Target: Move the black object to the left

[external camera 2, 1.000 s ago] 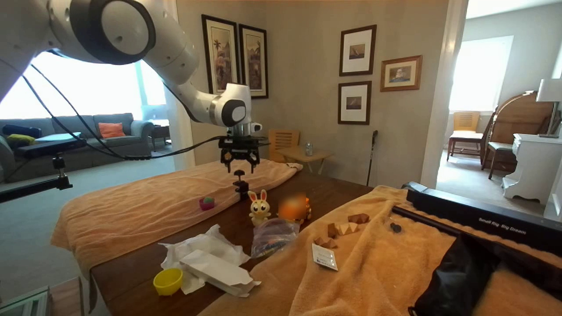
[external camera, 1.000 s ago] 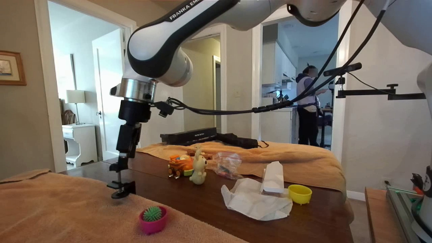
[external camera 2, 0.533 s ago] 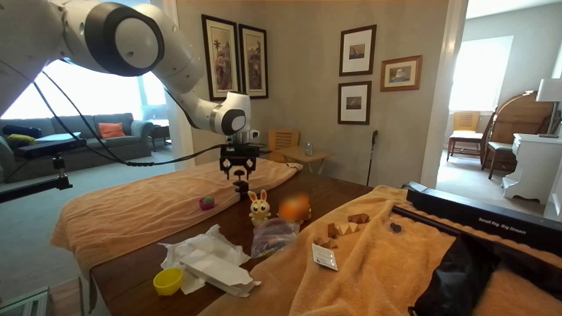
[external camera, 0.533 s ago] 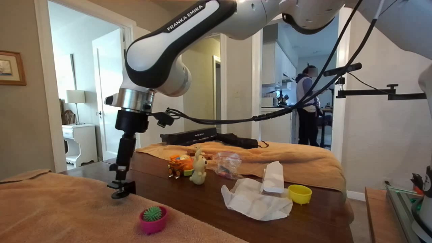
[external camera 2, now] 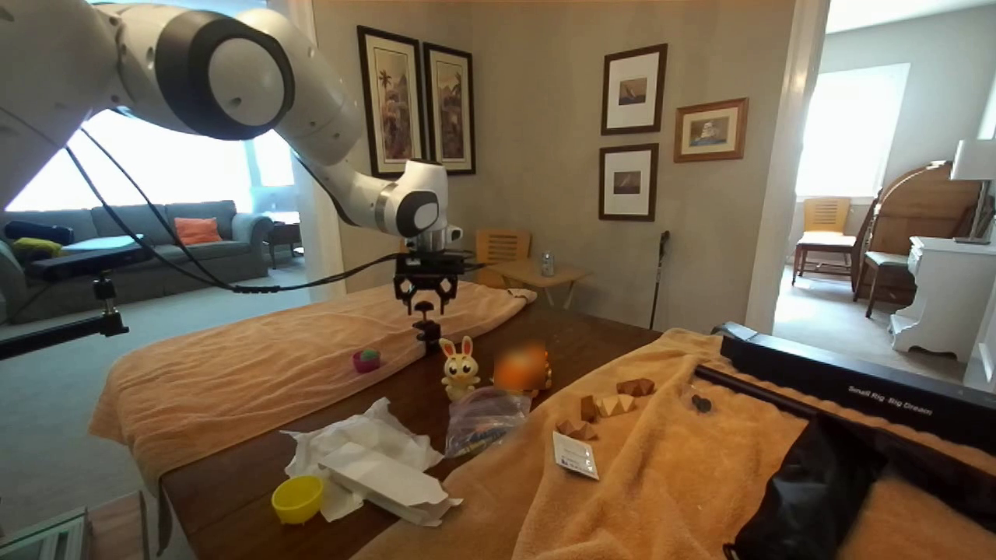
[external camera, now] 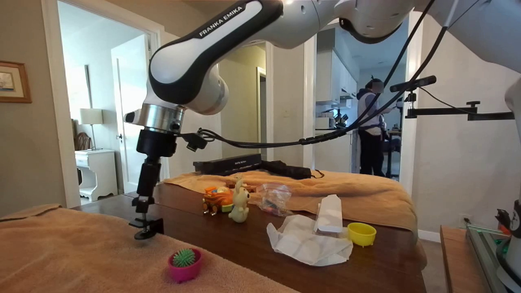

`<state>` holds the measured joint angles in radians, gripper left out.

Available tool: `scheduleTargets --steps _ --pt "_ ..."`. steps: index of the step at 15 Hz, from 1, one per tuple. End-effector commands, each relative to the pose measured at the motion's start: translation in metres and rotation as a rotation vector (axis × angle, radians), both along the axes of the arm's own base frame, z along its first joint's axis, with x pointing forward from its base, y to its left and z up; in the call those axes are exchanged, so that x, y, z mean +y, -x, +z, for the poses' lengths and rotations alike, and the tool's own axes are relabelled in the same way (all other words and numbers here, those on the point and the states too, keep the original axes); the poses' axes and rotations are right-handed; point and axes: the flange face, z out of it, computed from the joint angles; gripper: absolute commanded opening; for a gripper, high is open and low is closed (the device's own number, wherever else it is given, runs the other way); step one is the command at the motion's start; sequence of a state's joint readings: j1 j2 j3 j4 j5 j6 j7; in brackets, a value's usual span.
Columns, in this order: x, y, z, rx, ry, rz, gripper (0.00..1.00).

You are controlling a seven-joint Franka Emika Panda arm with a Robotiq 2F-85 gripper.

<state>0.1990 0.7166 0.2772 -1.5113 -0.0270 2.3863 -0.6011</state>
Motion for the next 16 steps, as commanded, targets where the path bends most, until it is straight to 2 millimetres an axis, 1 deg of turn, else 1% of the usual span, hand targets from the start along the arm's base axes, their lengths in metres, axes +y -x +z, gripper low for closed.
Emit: scheduleTargets --steps 1,3,4,5,6,10,12,13,16 --pt "0.0050 -0.0097 0.0014 -0.023 -0.010 0.020 1.00" --pt "0.0060 -0.0109 0.0005 -0.025 -0.007 0.016 1.00" --pt "0.0064 -0.0115 0.0000 -0.028 -0.006 0.013 0.75" --pt "0.0064 -0.0124 -0.0002 -0.031 -0.006 0.009 0.75" --pt "0.0065 -0.0132 -0.0003 -0.033 -0.005 0.007 0.71" --pt "0.0064 -0.0146 -0.0005 -0.035 -0.004 0.000 0.41" --pt "0.0063 -0.0157 -0.0010 -0.041 0.000 -0.005 0.28" --pt "0.0059 -0.0161 -0.0008 -0.046 0.002 -0.012 0.24" --pt "0.0058 -0.0151 0.0006 -0.079 0.026 -0.062 0.24"
